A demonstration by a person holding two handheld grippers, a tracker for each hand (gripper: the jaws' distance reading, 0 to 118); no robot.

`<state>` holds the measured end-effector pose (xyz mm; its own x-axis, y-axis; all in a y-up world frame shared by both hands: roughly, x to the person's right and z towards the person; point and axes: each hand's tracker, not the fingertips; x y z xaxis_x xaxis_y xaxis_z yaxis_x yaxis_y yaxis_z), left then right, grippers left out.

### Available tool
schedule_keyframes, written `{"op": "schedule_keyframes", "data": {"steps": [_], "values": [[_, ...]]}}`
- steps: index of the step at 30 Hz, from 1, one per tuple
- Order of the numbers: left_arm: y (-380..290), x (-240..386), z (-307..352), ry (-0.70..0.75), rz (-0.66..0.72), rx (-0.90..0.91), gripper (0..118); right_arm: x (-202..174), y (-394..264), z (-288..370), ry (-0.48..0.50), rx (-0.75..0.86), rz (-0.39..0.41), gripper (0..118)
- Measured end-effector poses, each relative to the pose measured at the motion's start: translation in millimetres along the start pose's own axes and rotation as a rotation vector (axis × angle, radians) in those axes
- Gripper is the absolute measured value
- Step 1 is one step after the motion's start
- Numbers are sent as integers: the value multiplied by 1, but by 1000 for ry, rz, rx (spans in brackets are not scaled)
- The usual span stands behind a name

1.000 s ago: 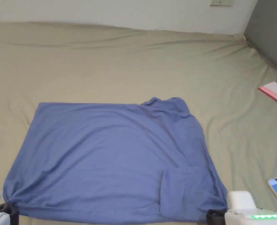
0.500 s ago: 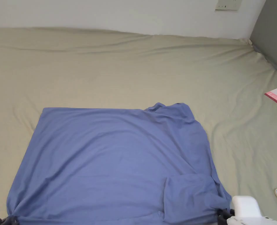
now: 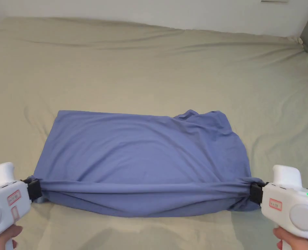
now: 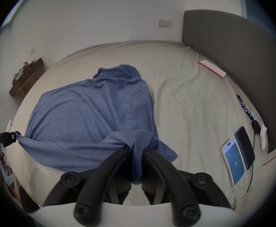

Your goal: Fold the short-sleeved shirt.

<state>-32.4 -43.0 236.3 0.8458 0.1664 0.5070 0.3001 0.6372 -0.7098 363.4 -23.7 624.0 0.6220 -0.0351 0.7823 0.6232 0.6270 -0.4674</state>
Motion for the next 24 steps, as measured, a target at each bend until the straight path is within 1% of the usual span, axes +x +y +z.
{"op": "schedule_keyframes", "data": {"steps": [3,5,10,13,14,15,16,17,18,19,20,21,22,24], "values": [[6,-2,-34,37,-30,-58,7,-3,10,-30,-15,-43,-7,12],[8,0,-51,38,-34,-88,7,-4,15,-50,-29,-69,2,12],[14,5,-70,52,-66,-116,7,-9,22,-78,-53,-90,39,12],[19,9,-75,55,-74,-113,7,-9,25,-88,-67,-88,48,12],[22,8,-78,56,-73,-110,8,-10,26,-89,-80,-91,44,13],[24,10,-78,49,-73,-104,8,-11,28,-90,-99,-92,31,17],[28,14,-76,34,-81,-88,16,-11,30,-90,-127,-76,20,39],[35,19,-70,41,-104,-44,36,-9,35,-88,-189,-43,14,67],[40,22,-66,42,-113,-15,70,-7,39,-85,-196,-16,-7,90],[47,26,-57,38,-118,22,111,-5,47,-75,-188,37,-29,102],[53,30,-45,28,-114,78,117,-6,53,-59,-179,87,-39,103],[58,37,-31,6,-104,152,113,-7,60,-48,-165,130,-36,103],[66,41,-16,2,-109,187,113,-12,67,-32,-154,185,-16,103],[77,51,15,-5,-119,280,113,-22,79,5,-149,303,49,103]]}}
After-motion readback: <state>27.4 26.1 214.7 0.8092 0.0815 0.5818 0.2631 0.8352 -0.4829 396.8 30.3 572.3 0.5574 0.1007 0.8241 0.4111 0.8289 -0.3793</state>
